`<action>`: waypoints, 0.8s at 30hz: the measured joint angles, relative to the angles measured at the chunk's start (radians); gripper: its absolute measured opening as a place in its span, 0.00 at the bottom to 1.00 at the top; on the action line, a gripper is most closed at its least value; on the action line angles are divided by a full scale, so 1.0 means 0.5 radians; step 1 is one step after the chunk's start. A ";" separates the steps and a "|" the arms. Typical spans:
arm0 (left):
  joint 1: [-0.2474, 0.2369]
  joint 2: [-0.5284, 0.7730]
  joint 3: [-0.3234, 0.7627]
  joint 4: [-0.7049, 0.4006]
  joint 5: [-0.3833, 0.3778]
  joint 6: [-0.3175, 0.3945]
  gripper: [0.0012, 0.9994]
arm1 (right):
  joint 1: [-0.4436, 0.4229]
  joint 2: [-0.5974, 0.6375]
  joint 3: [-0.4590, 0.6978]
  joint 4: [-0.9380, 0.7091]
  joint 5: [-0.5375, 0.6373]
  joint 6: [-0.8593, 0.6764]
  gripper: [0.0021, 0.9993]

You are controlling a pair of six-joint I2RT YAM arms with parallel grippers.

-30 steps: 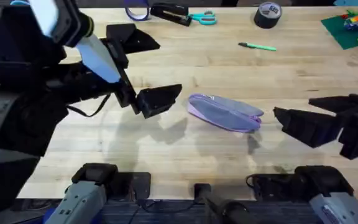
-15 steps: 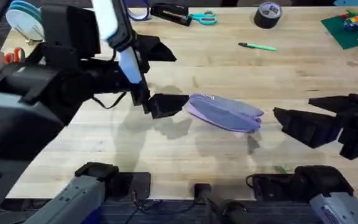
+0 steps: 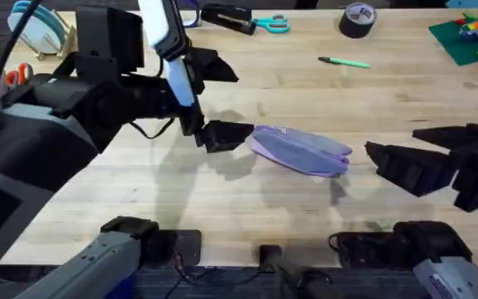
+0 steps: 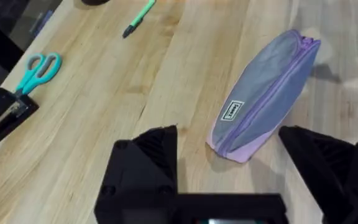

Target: Unzip the bag, pick up the pens from the table one at a time and place them inside, then zip the bag closed.

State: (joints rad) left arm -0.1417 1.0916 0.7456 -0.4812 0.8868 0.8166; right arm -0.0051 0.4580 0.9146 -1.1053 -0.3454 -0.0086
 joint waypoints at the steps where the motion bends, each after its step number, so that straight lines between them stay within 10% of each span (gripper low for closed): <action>1: 0.000 0.001 0.000 0.000 0.010 0.000 0.99 | 0.000 0.000 0.000 0.001 0.000 0.000 1.00; 24: -0.130 0.393 0.000 0.034 0.038 0.000 0.99 | 0.000 0.000 0.000 0.008 0.001 -0.011 1.00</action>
State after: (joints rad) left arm -0.2069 1.2882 0.7456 -0.4642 0.9058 0.8167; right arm -0.0051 0.4582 0.9146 -1.1014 -0.3450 -0.0143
